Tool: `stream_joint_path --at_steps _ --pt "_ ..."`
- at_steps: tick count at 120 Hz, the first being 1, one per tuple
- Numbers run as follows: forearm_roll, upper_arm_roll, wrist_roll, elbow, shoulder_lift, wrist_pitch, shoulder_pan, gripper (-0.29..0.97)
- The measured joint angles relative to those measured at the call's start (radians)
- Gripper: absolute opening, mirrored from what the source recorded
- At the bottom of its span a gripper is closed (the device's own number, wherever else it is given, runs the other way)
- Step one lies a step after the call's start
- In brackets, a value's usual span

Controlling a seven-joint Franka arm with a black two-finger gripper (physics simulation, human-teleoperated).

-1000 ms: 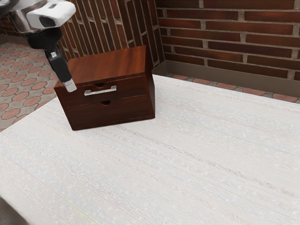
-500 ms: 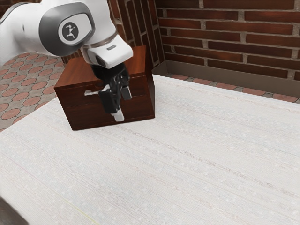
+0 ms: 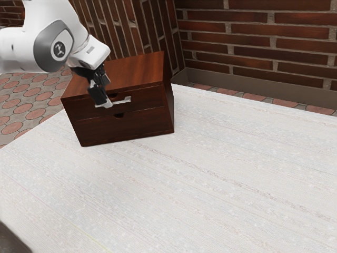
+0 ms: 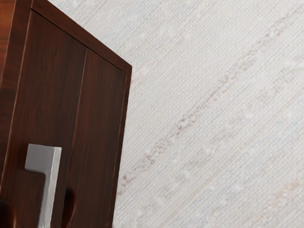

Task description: Pull the drawer handle with one arm to open the drawer

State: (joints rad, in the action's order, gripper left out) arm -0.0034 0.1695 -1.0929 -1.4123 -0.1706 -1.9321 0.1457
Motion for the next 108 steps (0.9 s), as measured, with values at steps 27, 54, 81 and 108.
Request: stream_joint_path --at_steps 27,54,81,108 --pt "0.155 0.0 0.031 0.028 -0.064 -0.067 0.003 0.67" --pt "0.207 0.002 0.082 0.028 -0.111 -0.089 0.004 0.59" --pt "0.199 0.002 0.145 0.029 -0.136 -0.095 0.029 0.33" --pt "0.193 -0.003 0.191 0.03 -0.15 -0.099 0.048 0.21"
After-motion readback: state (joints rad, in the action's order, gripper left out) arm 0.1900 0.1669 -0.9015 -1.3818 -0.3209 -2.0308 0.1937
